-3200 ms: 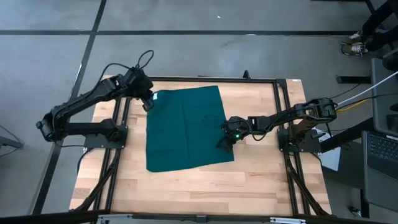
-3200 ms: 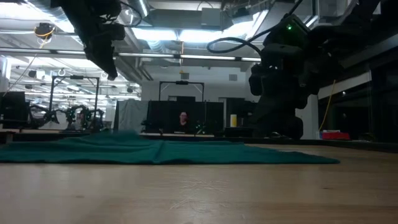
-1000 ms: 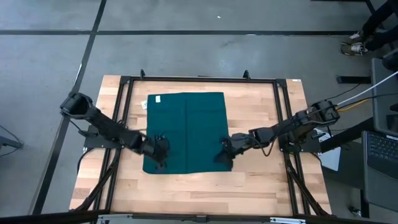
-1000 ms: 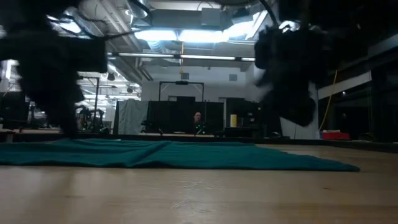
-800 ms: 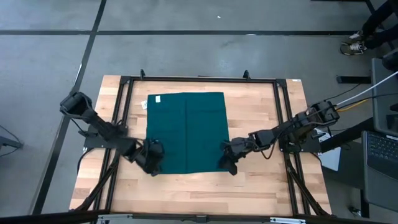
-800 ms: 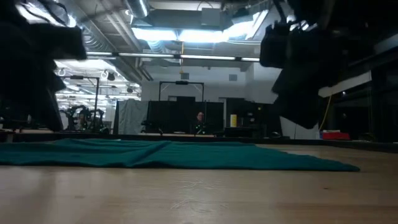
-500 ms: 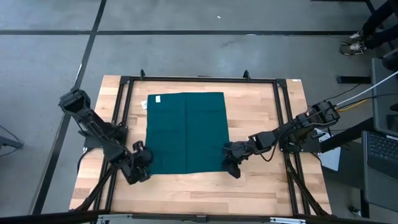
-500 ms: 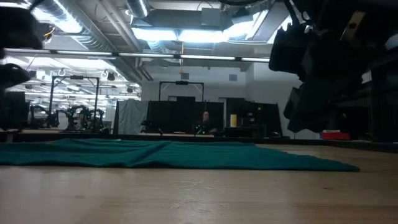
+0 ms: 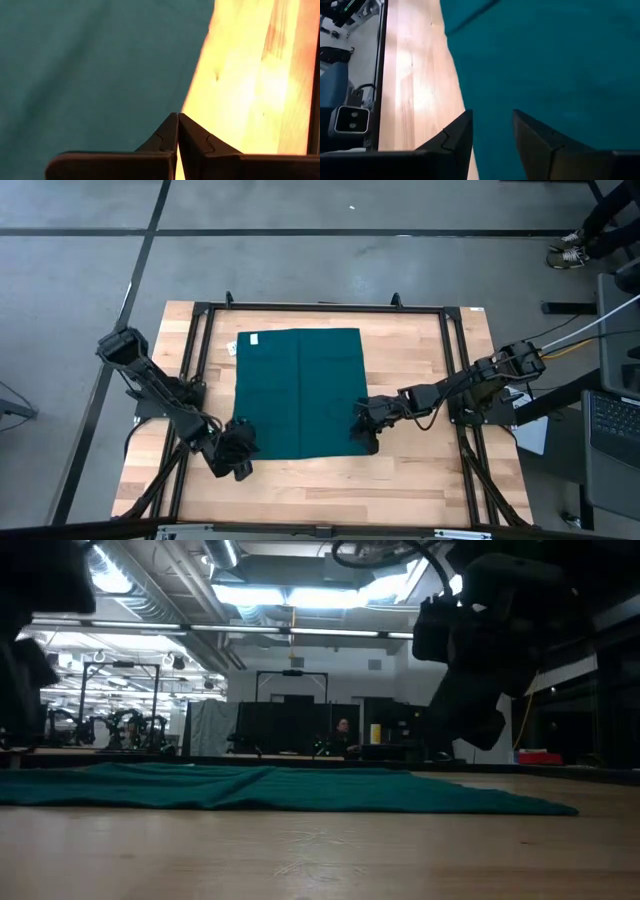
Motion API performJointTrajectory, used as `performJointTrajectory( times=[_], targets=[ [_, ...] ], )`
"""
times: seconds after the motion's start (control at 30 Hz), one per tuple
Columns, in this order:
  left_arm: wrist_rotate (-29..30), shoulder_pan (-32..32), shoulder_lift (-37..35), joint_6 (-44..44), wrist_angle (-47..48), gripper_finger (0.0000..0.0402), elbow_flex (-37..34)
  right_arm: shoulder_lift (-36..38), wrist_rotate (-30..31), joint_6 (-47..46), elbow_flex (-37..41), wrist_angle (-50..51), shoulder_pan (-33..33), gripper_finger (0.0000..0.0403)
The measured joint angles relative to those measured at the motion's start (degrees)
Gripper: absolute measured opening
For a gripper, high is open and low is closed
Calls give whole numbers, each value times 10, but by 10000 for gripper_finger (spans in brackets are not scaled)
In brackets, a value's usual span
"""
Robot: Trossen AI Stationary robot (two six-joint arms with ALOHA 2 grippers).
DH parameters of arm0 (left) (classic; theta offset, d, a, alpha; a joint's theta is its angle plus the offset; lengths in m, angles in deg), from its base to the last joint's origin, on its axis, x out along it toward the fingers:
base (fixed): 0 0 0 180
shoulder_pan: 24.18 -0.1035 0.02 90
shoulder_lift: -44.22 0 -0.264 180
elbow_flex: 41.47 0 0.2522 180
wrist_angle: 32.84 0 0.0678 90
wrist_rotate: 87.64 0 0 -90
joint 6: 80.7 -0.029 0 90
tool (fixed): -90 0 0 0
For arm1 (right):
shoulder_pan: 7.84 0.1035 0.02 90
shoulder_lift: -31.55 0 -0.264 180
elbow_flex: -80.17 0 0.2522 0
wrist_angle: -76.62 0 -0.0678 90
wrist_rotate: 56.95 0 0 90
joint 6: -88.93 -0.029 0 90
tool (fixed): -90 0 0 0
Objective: Fold microfiber towels
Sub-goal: Fold the blue napkin
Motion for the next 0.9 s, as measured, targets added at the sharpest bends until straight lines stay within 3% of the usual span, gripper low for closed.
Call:
performJointTrajectory(
  times=[0.17, 0.33, 0.57, 0.9],
  targets=[
    [-5, -27, 65, -19, -120, 4, 0, 0, 40, 13, 0, -18, -21, 143],
    [106, -57, 91, 25, -197, 3, 0, 0, 62, 34, 0, -46, -103, 127],
    [111, -77, 91, 15, -198, 3, 2, 0, 31, 97, 0, -23, -206, 115],
    [105, -109, 91, 15, -165, 2, 3, -5, -3, 163, -1, -15, -315, 136]
  ],
)
